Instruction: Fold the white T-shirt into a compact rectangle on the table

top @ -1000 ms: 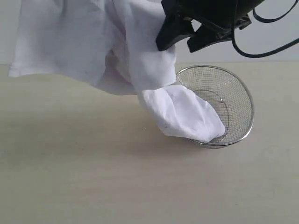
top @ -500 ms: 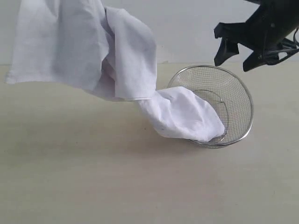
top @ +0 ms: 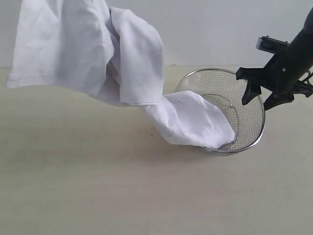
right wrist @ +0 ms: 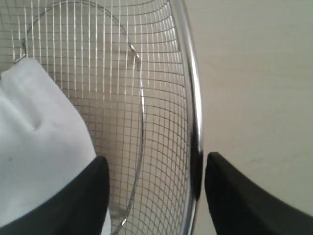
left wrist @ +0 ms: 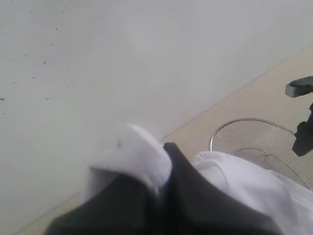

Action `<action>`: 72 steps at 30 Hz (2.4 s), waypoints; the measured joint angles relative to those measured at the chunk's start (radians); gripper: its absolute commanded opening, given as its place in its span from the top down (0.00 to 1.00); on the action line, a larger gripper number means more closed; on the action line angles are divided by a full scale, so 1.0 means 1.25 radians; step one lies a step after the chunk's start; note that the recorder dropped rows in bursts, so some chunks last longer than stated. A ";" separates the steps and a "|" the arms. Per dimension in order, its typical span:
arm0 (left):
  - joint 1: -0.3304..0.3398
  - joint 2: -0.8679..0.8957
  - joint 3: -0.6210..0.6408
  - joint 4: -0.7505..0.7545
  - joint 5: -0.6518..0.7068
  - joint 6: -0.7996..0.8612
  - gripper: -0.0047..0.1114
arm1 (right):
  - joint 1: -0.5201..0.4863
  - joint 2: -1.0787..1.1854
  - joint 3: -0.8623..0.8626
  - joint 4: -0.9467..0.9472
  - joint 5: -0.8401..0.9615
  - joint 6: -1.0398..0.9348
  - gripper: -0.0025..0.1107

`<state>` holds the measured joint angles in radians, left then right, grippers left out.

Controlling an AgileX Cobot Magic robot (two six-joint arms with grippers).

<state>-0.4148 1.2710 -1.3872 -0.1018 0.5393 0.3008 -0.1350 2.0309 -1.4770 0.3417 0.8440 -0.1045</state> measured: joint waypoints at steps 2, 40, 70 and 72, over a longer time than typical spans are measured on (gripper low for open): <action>0.000 0.000 0.000 0.000 0.000 0.000 0.92 | -0.002 0.009 0.000 -0.005 -0.002 0.002 0.54; 0.108 -0.071 0.000 0.015 -0.035 0.003 0.92 | -0.102 0.034 -0.064 -0.203 -0.029 -0.013 0.98; 0.108 -0.035 0.000 -0.002 -0.014 0.009 0.92 | -0.122 0.200 -0.340 -0.339 -0.012 -0.010 0.45; 0.108 -0.035 0.000 -0.002 -0.014 0.011 0.92 | -0.126 0.200 -0.340 -0.339 -0.005 0.021 0.51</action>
<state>-0.2796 1.2273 -1.3872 -0.1044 0.5221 0.3141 -0.2920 2.2805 -1.9022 -0.0815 0.8377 -0.0781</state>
